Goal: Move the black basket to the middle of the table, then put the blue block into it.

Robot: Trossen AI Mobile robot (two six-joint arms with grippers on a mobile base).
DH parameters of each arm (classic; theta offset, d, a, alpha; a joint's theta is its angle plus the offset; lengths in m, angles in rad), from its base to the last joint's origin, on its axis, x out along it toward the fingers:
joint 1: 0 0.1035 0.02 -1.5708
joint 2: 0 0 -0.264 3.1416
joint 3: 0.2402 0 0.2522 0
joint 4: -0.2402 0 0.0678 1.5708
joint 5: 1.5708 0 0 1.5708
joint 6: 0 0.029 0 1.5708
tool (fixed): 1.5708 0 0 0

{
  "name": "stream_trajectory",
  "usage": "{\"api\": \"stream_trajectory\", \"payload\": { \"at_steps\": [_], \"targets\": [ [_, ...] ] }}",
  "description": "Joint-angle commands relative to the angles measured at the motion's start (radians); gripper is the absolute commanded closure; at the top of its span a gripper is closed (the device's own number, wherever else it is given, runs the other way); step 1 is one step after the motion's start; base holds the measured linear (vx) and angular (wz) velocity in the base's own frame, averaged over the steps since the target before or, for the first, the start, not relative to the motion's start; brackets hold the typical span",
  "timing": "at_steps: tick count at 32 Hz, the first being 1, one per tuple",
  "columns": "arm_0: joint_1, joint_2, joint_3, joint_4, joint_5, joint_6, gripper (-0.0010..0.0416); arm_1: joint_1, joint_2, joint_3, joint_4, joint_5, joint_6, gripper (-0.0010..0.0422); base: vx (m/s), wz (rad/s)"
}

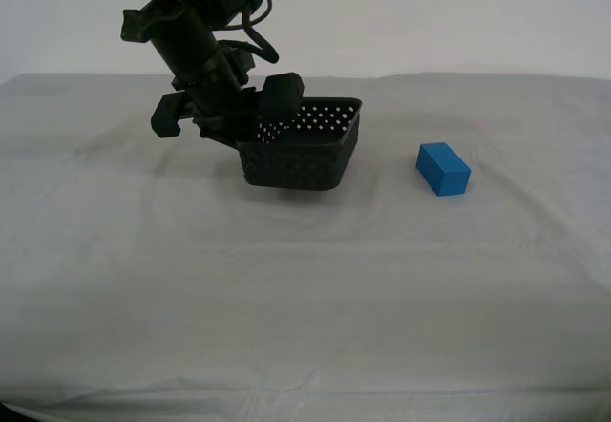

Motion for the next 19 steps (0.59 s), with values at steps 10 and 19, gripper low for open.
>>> {"api": "stream_trajectory", "payload": {
  "at_steps": [10, 19],
  "targets": [
    [0.000, 0.000, 0.001, -0.005, -0.003, 0.000, 0.0405, -0.003, 0.000, 0.001, -0.011, -0.011, -0.022, 0.0234, 0.000, 0.000],
    [0.000, 0.000, 0.001, -0.087, -0.003, 0.003, 0.0406, 0.007, -0.001, 0.075, -0.039, -0.022, -0.031, 0.0112, 0.000, 0.000]
  ]
}}
